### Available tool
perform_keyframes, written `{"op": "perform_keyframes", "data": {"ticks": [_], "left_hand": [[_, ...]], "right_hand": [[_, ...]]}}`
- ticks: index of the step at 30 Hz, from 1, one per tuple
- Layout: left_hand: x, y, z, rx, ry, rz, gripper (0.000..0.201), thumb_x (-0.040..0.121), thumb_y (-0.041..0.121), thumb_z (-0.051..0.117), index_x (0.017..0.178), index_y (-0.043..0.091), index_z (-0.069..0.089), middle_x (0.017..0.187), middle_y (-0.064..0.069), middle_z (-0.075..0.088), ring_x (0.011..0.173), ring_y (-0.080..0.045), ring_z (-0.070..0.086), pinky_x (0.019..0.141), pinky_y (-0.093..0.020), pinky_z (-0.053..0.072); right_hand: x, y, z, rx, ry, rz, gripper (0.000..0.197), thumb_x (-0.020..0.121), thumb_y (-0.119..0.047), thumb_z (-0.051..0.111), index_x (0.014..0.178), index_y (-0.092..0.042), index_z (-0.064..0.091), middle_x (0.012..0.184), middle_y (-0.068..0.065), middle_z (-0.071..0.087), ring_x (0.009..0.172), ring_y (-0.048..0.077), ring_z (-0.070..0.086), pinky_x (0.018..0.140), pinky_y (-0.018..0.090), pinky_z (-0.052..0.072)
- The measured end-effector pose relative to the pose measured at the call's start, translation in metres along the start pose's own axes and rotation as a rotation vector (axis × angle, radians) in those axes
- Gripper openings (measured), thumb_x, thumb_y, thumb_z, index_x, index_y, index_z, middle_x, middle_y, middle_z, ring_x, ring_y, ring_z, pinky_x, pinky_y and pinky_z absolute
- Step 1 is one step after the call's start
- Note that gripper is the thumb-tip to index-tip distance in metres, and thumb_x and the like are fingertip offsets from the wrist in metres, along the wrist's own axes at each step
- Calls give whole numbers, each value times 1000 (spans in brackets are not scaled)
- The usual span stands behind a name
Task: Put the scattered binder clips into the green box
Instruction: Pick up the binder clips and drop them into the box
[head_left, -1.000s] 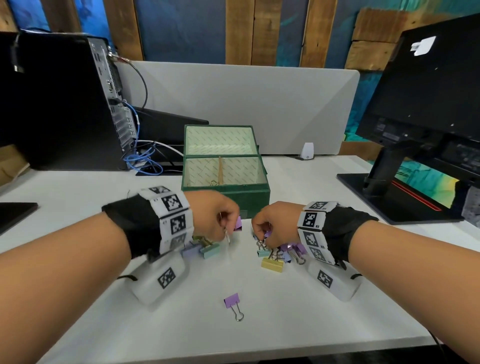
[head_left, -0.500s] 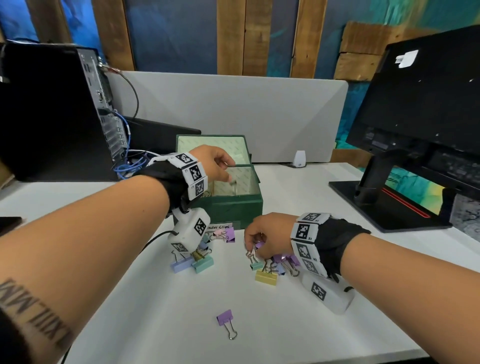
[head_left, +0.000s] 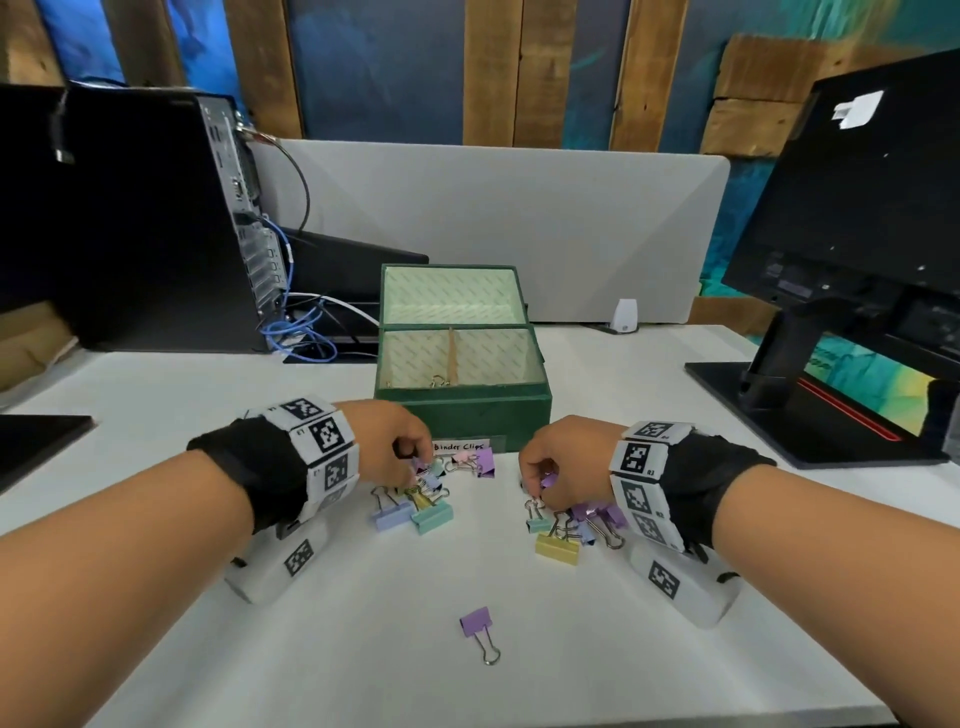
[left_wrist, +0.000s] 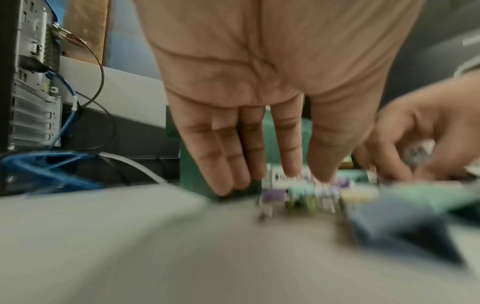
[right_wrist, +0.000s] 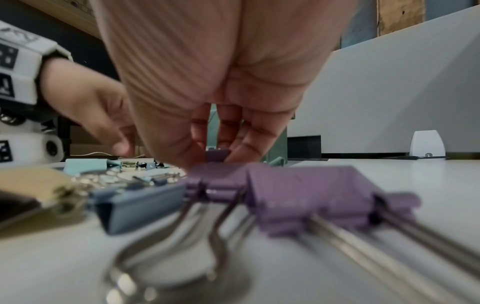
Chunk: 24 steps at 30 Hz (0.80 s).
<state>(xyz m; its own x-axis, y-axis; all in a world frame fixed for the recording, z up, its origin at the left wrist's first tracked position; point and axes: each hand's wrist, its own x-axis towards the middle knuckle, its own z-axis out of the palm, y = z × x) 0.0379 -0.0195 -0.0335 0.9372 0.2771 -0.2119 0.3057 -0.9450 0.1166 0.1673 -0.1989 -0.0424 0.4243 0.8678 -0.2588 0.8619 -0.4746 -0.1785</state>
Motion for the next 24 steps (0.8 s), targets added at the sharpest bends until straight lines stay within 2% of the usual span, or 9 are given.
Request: {"op": "perform_keyframes", "data": {"ticks": [3, 6, 8, 11, 14, 16, 19, 21, 24], "left_hand": [[-2, -1, 6, 3, -52, -7, 42, 83, 31, 65, 124, 33, 57, 116, 8, 57, 97, -9, 53, 88, -20, 42], [-2, 1, 7, -2, -60, 33, 43, 85, 31, 63, 127, 36, 54, 124, 6, 56, 98, -11, 52, 92, -22, 43], [-1, 1, 9, 9, -60, 42, 42, 84, 29, 64, 125, 36, 55, 122, 5, 57, 98, -13, 54, 87, -21, 43], [4, -2, 11, -7, -51, 40, 39, 82, 21, 65, 120, 33, 59, 107, 7, 60, 89, -10, 53, 78, -19, 43], [5, -4, 12, -20, -25, 29, 33, 79, 15, 63, 107, 31, 64, 90, 14, 54, 82, -9, 52, 70, -19, 45], [5, -5, 13, -27, -19, 33, 30, 78, 15, 65, 104, 30, 65, 88, 14, 54, 80, -9, 51, 63, -15, 42], [3, -5, 12, -44, -39, 33, 34, 79, 15, 67, 109, 30, 63, 92, 13, 55, 80, -9, 52, 67, -18, 45], [2, -4, 12, -54, -43, 38, 35, 80, 14, 67, 111, 30, 63, 94, 12, 56, 77, -8, 53, 72, -20, 48], [1, -3, 11, -66, -40, 39, 34, 82, 10, 64, 112, 26, 63, 90, 11, 54, 62, -1, 47, 59, -13, 42]], "right_hand": [[1, -1, 0, -11, 14, 9, 27, 75, -12, 65, 59, -31, 53, 72, -15, 53, 79, 24, 69, 68, 32, 55], [0, -3, 0, -37, 85, -6, 17, 77, -13, 63, 68, -27, 57, 69, -14, 52, 73, 14, 55, 66, 23, 47], [-3, -6, -6, -38, 133, -21, 9, 80, -11, 60, 79, -19, 63, 74, -8, 55, 71, 11, 49, 61, 16, 40], [-7, -9, -31, 31, 229, -19, 15, 82, -8, 57, 92, -13, 68, 83, -4, 62, 72, 8, 51, 60, 9, 37], [-2, -15, -65, 73, 382, 21, 16, 85, -6, 56, 92, -16, 67, 72, -12, 55, 63, 2, 49, 57, 11, 38], [9, -18, -84, 119, 442, 45, 15, 85, -7, 58, 89, -20, 66, 75, -10, 57, 65, 7, 53, 62, 17, 47], [31, -20, -97, 166, 453, 73, 15, 84, -13, 65, 96, -22, 67, 86, -3, 62, 67, 11, 59, 68, 24, 51], [42, -19, -98, 130, 415, 97, 23, 84, -15, 65, 107, -22, 66, 92, -3, 61, 78, 14, 60, 73, 24, 48], [46, -16, -91, 53, 413, 112, 29, 85, -17, 65, 113, -23, 64, 99, -4, 56, 92, 16, 56, 76, 24, 41]]}}
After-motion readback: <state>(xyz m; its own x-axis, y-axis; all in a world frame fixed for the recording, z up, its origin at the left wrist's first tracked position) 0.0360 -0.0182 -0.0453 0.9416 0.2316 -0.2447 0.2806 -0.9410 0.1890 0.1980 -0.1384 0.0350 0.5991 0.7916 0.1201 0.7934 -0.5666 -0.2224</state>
